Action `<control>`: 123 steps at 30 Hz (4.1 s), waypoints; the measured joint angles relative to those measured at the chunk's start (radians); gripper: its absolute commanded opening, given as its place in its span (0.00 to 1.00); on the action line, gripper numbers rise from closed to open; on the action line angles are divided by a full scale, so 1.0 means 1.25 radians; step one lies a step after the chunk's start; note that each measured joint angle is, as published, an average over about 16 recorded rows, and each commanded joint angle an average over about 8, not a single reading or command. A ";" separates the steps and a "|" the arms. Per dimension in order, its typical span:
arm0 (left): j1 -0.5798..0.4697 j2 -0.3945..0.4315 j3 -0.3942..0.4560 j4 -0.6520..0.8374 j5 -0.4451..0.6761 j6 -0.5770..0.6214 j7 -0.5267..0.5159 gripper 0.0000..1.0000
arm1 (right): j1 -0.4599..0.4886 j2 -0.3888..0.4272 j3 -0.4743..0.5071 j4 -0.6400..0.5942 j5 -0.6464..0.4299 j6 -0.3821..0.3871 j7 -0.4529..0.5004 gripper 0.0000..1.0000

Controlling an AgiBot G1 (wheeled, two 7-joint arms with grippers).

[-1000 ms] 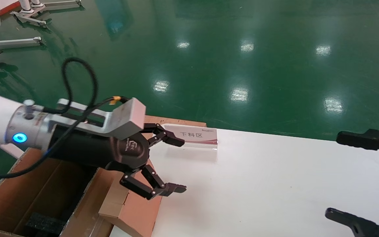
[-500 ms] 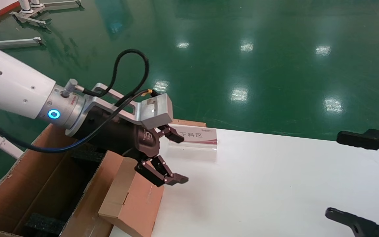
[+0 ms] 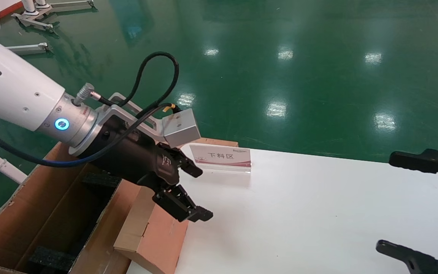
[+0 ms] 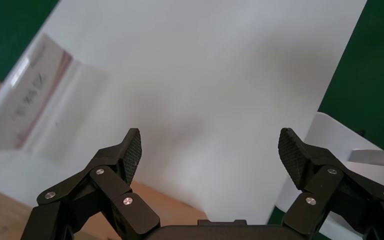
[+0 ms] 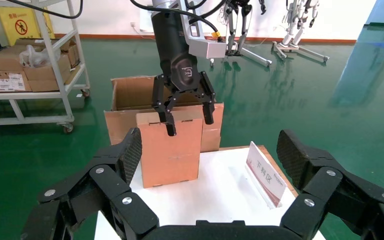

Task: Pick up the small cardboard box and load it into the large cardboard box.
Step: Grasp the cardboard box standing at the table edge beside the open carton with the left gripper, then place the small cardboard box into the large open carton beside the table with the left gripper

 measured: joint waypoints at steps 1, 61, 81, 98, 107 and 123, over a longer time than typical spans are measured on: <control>-0.012 0.001 0.016 0.000 0.000 0.000 -0.013 1.00 | 0.000 0.000 0.000 0.000 0.000 0.000 0.000 1.00; -0.328 0.067 0.695 -0.001 -0.043 -0.088 -0.300 1.00 | 0.001 0.001 -0.003 0.000 0.002 0.001 -0.002 1.00; -0.297 0.065 0.713 0.000 -0.004 -0.133 -0.312 0.24 | 0.001 0.002 -0.004 0.000 0.003 0.002 -0.002 0.18; -0.299 0.066 0.712 0.000 -0.005 -0.129 -0.312 0.00 | 0.001 0.002 -0.004 0.000 0.003 0.002 -0.002 0.00; -0.300 0.066 0.711 0.000 -0.005 -0.128 -0.312 0.00 | 0.001 0.002 -0.004 0.000 0.003 0.002 -0.002 0.00; -0.302 0.067 0.708 0.007 -0.012 -0.126 -0.307 0.00 | 0.001 0.002 -0.004 0.000 0.003 0.002 -0.002 0.00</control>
